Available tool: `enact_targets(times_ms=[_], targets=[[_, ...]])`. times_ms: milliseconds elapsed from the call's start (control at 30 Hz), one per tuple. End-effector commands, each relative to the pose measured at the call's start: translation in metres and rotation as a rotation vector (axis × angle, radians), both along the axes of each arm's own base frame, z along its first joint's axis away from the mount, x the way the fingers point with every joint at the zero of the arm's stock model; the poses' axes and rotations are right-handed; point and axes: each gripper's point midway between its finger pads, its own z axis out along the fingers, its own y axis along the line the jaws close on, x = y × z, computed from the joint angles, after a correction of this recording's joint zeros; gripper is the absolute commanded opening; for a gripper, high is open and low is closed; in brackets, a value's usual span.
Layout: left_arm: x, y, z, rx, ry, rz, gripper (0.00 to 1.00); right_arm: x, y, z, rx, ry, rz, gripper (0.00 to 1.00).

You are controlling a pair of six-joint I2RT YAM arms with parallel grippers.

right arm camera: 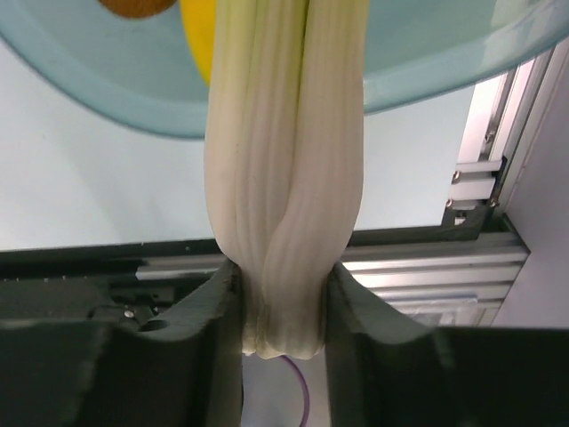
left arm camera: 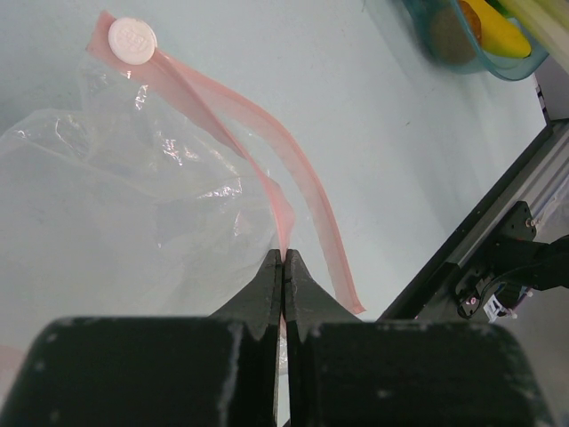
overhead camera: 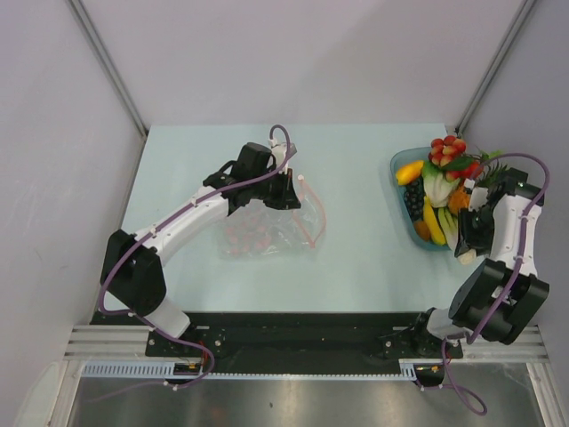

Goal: Place the food in the zip-top bag and seal the zipper
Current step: Pick up the fake vegetable from the bin.

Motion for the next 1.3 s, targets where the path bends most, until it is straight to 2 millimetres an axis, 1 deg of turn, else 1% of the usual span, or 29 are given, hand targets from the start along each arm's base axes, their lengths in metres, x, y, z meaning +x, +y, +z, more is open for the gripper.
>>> enact_targets(times_ms=[0, 33, 67, 100, 133, 167, 200, 233, 333, 600, 800, 900, 1000, 1067, 1133, 1167, 1200, 1233, 1267], targets=[[0.003, -0.003, 0.023, -0.047, -0.042, -0.002, 0.00, -0.017, 0.009, 0.035, -0.001, -0.027, 0.053, 0.22], [0.003, -0.002, 0.024, -0.047, -0.042, -0.002, 0.00, -0.024, 0.012, 0.038, 0.006, -0.004, 0.061, 0.20], [0.003, -0.003, 0.023, -0.047, -0.042, -0.002, 0.00, -0.028, 0.013, 0.040, 0.004, 0.004, 0.070, 0.13], [0.002, -0.002, 0.023, -0.046, -0.037, -0.002, 0.00, -0.030, 0.013, 0.044, 0.001, 0.005, 0.077, 0.10], [0.002, -0.002, 0.022, -0.044, -0.036, -0.003, 0.00, -0.038, 0.016, 0.046, 0.015, 0.040, 0.104, 0.07], [0.001, -0.002, 0.021, -0.044, -0.030, -0.004, 0.00, -0.043, 0.018, 0.047, 0.026, 0.056, 0.118, 0.01], [0.001, -0.002, 0.019, -0.041, -0.023, -0.003, 0.00, -0.047, 0.020, 0.049, 0.029, 0.066, 0.132, 0.00], [0.000, -0.002, 0.018, -0.040, -0.020, -0.002, 0.00, -0.049, 0.016, 0.050, 0.006, 0.074, 0.138, 0.00], [-0.003, -0.002, 0.017, -0.045, -0.014, -0.004, 0.00, -0.053, 0.014, 0.059, -0.046, 0.039, 0.227, 0.00], [-0.003, -0.001, 0.015, -0.045, -0.003, 0.007, 0.00, -0.051, 0.027, 0.076, -0.103, -0.055, 0.356, 0.00], [-0.002, -0.001, 0.014, -0.044, 0.002, 0.015, 0.00, -0.055, 0.023, 0.085, -0.173, -0.073, 0.404, 0.00], [-0.003, -0.003, 0.013, -0.045, 0.002, 0.013, 0.00, -0.057, 0.026, 0.092, -0.195, -0.116, 0.439, 0.00], [0.000, -0.005, 0.015, -0.043, -0.006, 0.025, 0.00, -0.060, 0.036, 0.093, -0.184, -0.166, 0.488, 0.00], [0.001, -0.005, 0.017, -0.047, -0.008, 0.035, 0.00, -0.059, 0.044, 0.098, -0.174, -0.223, 0.520, 0.00], [0.001, -0.006, 0.019, -0.050, -0.011, 0.036, 0.00, -0.055, 0.050, 0.108, -0.177, -0.282, 0.558, 0.00], [0.001, -0.005, 0.019, -0.048, -0.013, 0.039, 0.00, -0.050, 0.058, 0.115, -0.157, -0.340, 0.582, 0.00], [0.001, -0.005, 0.020, -0.047, -0.014, 0.037, 0.00, -0.046, 0.063, 0.125, -0.163, -0.393, 0.608, 0.00], [0.000, -0.006, 0.020, -0.044, -0.018, 0.030, 0.00, -0.041, 0.066, 0.131, -0.168, -0.433, 0.643, 0.00], [0.000, -0.005, 0.021, -0.039, -0.017, 0.027, 0.00, -0.034, 0.074, 0.141, -0.168, -0.511, 0.686, 0.00]])
